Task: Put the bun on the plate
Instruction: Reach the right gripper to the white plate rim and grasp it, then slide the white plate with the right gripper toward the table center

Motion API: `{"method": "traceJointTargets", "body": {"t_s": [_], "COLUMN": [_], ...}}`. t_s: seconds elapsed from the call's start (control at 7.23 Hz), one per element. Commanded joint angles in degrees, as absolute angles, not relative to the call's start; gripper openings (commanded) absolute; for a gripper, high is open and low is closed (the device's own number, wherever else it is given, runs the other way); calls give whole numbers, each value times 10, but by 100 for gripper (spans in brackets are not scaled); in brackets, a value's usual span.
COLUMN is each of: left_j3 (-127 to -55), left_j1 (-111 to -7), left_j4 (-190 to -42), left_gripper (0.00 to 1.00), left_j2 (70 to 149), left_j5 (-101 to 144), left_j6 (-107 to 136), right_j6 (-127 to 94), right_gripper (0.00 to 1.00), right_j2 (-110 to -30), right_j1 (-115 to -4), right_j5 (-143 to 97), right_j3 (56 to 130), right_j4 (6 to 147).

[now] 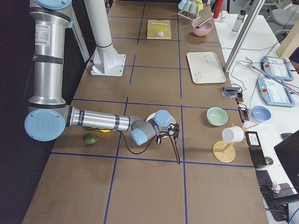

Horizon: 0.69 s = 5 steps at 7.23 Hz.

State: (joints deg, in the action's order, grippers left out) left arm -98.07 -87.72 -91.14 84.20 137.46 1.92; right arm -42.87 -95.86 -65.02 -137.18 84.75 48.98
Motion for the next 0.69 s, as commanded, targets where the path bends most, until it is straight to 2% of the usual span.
{"method": "traceJointTargets", "body": {"t_s": [0.0,0.28,0.55], "left_j3": [-981,-981,-981], "left_j1": [-877,-877,-877], "left_j4": [-911,-911,-911], "left_gripper": [100,100,100], "left_j2": [842,842,843], "left_j5": [1375,1375,1376], "left_j6": [20,19,18], "right_j6": [-484,-684,-833], "right_gripper": [0,0,0], "right_j2": [-979,-934,-839], "right_j1": [-650,-640,-579], "right_j5": [-1410,-1412,-1407], "right_j3": [896,893,896], "right_j4": [459,337,327]}}
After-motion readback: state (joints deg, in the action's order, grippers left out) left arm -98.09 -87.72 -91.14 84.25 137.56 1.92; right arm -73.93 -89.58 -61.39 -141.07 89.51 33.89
